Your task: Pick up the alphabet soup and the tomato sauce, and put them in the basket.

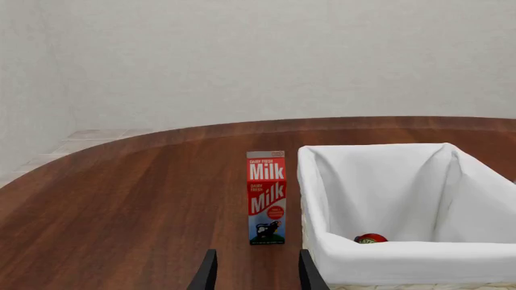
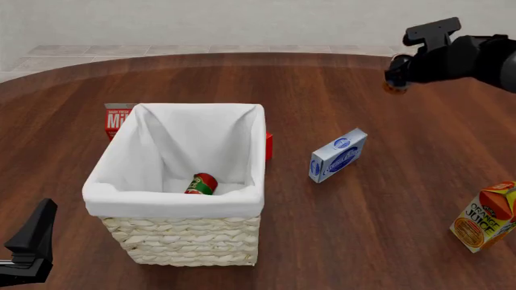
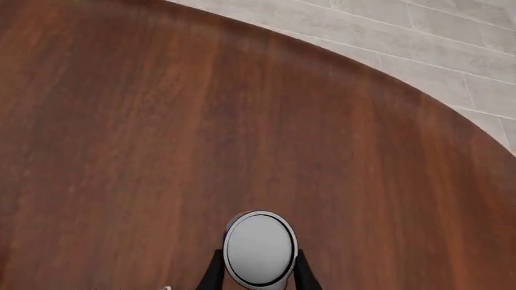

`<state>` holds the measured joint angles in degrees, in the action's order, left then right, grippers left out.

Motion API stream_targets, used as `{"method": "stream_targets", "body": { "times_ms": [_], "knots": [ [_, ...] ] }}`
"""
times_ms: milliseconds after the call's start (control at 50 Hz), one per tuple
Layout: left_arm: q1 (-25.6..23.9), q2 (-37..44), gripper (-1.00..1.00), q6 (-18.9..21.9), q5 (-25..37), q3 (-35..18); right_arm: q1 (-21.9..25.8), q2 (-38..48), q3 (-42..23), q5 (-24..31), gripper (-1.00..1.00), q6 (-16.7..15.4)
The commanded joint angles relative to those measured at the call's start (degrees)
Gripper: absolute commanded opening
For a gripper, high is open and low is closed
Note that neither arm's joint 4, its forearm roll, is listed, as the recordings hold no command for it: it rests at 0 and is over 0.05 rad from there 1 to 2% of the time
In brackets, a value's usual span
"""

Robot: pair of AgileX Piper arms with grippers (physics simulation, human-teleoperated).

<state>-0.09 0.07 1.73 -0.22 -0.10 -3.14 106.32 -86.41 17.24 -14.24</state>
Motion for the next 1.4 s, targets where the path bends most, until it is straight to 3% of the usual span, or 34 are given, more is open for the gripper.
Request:
{"method": "stream_targets", "body": {
  "times_ms": [20, 1400],
  "knots": [
    [0.0, 0.0, 1.00, 0.0, 0.0, 0.0, 2.7, -5.0, 0.8, 0.7, -1.00, 1.2],
    [0.0, 0.0, 1.00, -0.3, -0.2, -0.1, 17.6, -20.0, 5.3, 5.4, -1.00, -1.5]
  ]
}}
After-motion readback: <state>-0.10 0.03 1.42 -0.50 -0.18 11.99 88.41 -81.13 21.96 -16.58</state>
